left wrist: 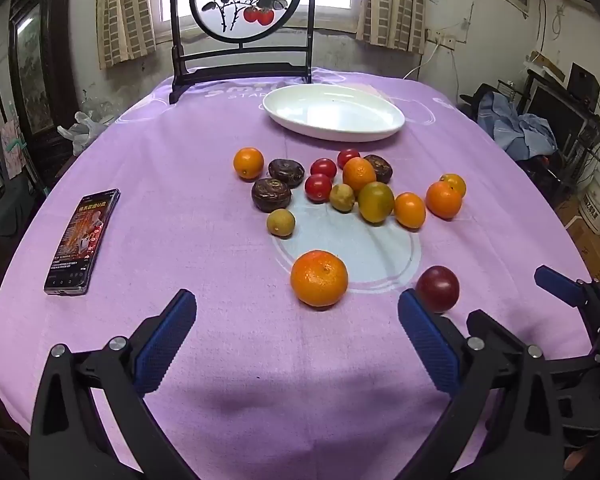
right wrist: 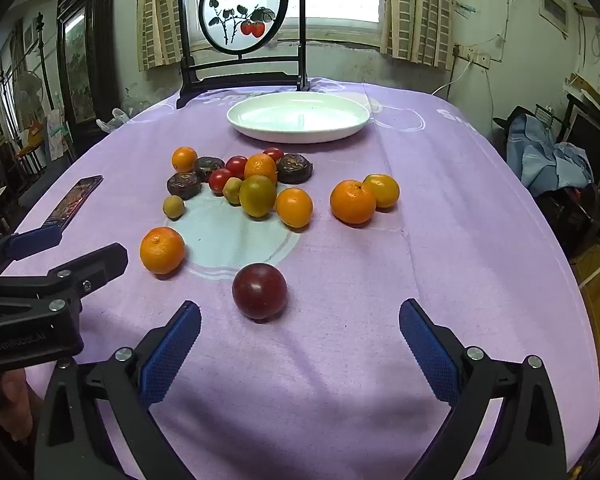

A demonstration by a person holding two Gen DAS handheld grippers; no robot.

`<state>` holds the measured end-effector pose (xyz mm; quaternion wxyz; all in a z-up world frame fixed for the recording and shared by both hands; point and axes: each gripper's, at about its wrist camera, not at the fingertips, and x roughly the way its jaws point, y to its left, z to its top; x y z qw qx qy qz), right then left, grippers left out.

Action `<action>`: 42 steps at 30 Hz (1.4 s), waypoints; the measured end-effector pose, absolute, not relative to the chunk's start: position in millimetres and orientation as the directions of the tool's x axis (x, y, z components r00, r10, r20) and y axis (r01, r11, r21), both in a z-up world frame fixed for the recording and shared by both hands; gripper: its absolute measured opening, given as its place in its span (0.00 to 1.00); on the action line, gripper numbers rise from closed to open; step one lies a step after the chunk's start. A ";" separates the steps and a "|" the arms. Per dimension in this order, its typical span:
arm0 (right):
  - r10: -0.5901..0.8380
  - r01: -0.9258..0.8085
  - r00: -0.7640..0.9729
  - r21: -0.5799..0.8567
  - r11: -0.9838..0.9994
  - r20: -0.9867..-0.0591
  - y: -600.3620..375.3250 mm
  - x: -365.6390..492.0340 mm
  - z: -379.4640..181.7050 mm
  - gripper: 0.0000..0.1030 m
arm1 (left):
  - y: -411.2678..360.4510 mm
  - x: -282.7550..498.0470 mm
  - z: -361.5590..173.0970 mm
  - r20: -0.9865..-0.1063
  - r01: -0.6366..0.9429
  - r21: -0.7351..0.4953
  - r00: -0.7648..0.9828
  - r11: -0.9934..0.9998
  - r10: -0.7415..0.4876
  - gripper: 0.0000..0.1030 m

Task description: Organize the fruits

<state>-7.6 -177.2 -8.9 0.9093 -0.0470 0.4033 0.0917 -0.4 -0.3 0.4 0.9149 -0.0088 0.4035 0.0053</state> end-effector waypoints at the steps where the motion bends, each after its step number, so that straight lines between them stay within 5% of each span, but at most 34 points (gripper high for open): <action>1: 0.124 -0.203 0.657 -0.016 0.979 -0.743 -177.4 -7.6 -8.9 0.97 | -0.1 0.3 0.1 -0.746 -0.013 -0.022 0.666 1.000 -0.008 0.96; 42: 0.140 -0.212 0.651 -0.002 0.977 -0.746 -172.3 -8.5 -14.1 0.97 | 3.2 -3.5 2.8 -0.731 -0.030 -0.028 0.682 0.999 0.000 0.96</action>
